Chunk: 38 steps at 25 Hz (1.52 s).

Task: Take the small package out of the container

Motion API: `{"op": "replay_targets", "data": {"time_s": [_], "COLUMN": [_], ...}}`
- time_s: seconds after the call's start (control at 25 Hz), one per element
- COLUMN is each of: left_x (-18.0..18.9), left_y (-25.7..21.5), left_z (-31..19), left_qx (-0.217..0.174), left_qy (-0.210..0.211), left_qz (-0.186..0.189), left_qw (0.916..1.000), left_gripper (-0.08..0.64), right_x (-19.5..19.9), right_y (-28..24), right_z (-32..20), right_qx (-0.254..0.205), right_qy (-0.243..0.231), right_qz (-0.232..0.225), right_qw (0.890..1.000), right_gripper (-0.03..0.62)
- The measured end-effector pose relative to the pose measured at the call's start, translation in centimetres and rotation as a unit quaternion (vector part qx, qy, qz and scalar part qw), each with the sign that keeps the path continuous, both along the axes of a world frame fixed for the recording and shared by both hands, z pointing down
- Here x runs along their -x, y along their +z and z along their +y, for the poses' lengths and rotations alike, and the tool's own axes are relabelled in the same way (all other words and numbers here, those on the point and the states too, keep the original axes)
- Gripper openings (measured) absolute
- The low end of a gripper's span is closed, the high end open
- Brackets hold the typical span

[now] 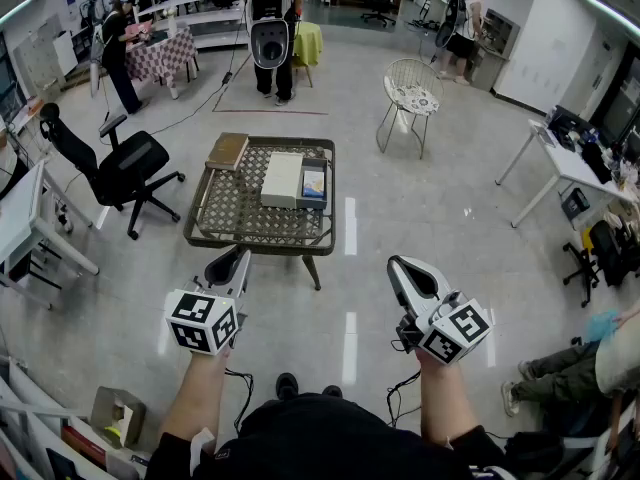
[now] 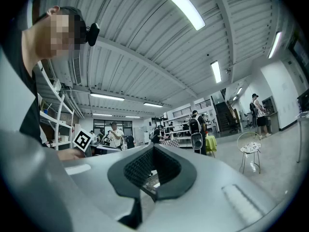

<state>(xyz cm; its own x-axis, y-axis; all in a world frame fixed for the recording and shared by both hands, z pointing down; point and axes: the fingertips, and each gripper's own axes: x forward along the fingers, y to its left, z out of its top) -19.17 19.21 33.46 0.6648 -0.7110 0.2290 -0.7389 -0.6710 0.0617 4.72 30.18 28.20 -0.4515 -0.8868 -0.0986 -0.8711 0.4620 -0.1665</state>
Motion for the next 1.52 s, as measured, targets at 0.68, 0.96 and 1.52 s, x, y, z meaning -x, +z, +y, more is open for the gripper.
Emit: {"op": "replay_targets", "data": {"time_s": [0.68,0.96,1.52], "left_x": [-3.8,-5.3,-8.4], "left_y": [0.4,0.8,3.6], "left_z": [2.4,4.3,-4.3], "left_qx": [0.012,0.012,0.034], "left_qy": [0.000,-0.002,0.003], "left_qz": [-0.003,0.003,0.014], "left_qw": [0.9999,0.9999,0.9993], "left_gripper": [0.057,0.057,0.057], "right_x": [-4.7,-6.0,-7.9], "right_y": [0.5,1.7,4.2], "right_z": [2.9,4.7,-2.8], "right_qx": [-0.015,-0.005,0.047], "right_qy": [0.023,0.010,-0.006], "right_qz": [0.006,-0.021,-0.032], "right_qw": [1.000,1.000,0.998], "right_gripper": [0.009,0.011,0.012]}}
